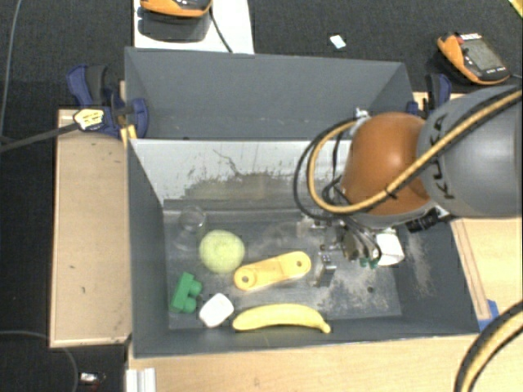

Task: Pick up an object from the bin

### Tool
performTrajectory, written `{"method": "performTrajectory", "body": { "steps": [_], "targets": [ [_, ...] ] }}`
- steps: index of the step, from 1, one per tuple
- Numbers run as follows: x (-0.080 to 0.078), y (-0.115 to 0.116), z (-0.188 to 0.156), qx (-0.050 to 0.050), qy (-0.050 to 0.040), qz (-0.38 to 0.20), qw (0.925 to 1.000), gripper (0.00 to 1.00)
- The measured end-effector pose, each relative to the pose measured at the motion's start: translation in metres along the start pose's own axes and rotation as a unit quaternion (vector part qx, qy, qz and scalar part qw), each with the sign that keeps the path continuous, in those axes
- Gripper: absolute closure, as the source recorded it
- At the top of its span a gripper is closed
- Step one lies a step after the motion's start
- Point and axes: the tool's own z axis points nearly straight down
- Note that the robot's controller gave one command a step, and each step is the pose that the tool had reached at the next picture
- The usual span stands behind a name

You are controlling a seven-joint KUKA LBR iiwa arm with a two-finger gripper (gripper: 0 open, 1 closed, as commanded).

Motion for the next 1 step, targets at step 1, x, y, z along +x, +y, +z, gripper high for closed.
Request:
{"method": "performTrajectory", "body": {
  "steps": [1],
  "targets": [
    [-0.0017,0.0,-0.0033,0.0,-0.0033,0.0,1.0,0.0]
  ]
}}
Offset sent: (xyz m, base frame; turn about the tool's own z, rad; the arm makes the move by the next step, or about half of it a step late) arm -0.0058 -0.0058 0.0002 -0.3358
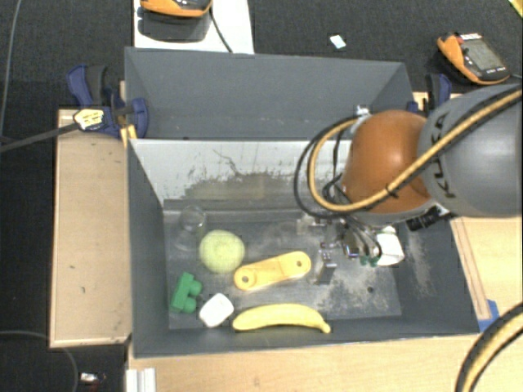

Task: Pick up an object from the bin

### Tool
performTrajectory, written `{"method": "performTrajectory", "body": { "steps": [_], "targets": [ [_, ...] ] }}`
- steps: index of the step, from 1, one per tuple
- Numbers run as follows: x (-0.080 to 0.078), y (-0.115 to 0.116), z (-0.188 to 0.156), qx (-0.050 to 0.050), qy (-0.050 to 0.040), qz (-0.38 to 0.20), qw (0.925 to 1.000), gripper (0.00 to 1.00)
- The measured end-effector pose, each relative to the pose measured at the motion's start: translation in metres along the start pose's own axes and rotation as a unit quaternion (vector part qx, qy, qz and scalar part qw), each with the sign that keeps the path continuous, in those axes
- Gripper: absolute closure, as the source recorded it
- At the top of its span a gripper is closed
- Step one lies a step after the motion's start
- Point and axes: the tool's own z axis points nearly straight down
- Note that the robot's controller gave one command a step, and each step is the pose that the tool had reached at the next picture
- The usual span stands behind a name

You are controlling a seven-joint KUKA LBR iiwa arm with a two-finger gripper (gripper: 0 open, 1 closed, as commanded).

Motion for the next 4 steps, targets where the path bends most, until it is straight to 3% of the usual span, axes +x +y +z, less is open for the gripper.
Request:
{"method": "performTrajectory", "body": {
  "steps": [1,2,3,4],
  "targets": [
    [0.004,-0.003,0.001,0.0,0.0001,-0.1,0.995,0.0],
    [-0.005,0.002,0.01,0.0,-0.0023,-0.154,0.9881,0.0],
    [-0.009,-0.004,0.008,0.0,-0.0031,-0.131,0.9914,0.0],
    [-0.009,0.033,0.029,0.0,-0.0029,-0.248,0.9687,0.0]
  ]
}}
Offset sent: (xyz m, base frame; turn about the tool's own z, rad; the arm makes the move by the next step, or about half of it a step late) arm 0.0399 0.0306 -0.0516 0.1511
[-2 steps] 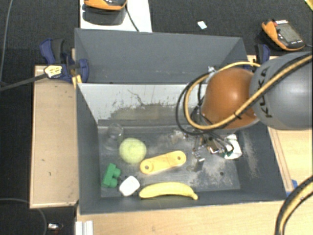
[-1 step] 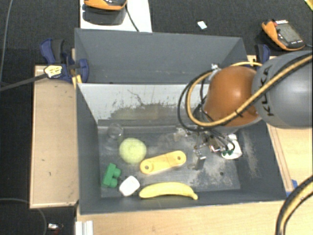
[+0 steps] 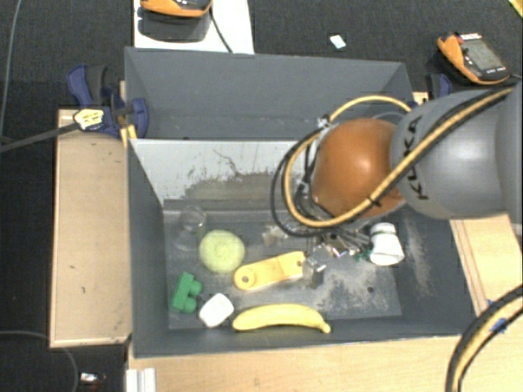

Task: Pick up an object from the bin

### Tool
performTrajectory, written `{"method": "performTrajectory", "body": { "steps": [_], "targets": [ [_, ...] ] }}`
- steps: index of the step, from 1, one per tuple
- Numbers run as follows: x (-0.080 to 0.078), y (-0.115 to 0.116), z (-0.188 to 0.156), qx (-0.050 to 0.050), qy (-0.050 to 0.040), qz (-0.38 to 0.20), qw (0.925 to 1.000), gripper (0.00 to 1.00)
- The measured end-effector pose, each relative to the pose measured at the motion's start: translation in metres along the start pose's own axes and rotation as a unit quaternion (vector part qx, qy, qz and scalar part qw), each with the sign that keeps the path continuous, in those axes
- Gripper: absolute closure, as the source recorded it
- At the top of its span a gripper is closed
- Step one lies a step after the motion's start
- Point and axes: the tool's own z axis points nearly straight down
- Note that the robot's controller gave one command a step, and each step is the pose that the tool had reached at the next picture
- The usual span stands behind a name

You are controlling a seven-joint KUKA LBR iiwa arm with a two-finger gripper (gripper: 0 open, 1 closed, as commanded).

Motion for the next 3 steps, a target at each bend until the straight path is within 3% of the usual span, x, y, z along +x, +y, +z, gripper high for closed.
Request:
{"method": "performTrajectory", "body": {
  "steps": [1,2,3],
  "targets": [
    [-0.013,0.019,0.028,0.001,-0.0011,0.084,0.9965,0.0],
    [0.012,0.034,0.027,0.0,-0.0027,0.11,0.994,0.0],
    [0.02,0.057,0.029,0.004,-0.0155,0.113,0.9934,1.0]
  ]
}}
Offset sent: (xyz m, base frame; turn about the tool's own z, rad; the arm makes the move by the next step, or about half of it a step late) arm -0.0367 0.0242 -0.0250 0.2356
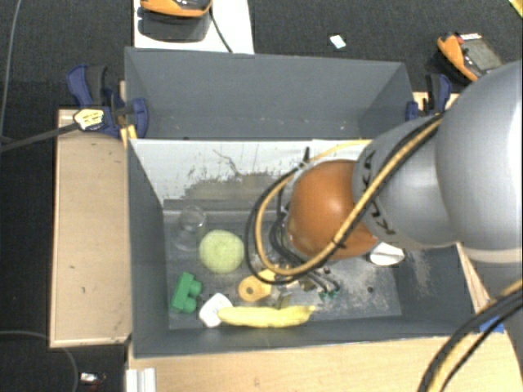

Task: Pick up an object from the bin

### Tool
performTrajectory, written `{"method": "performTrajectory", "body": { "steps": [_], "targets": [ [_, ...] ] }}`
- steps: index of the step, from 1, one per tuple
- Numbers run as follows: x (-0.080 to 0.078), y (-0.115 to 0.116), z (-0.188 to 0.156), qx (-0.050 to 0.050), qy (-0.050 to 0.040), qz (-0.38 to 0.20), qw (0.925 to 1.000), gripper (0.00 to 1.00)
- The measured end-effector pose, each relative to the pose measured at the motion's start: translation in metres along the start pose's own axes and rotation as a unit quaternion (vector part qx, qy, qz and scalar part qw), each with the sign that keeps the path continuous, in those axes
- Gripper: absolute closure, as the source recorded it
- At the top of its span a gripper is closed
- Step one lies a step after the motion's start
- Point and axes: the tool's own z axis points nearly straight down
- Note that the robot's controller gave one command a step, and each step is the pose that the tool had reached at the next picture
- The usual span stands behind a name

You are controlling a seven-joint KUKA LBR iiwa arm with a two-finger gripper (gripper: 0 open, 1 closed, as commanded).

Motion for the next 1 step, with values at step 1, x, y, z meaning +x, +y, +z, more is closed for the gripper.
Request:
{"method": "performTrajectory", "body": {
  "steps": [1],
  "targets": [
    [0.0001,0.0,-0.0005,0.0,0.0,0.0,1.0,1.0]
  ]
}}
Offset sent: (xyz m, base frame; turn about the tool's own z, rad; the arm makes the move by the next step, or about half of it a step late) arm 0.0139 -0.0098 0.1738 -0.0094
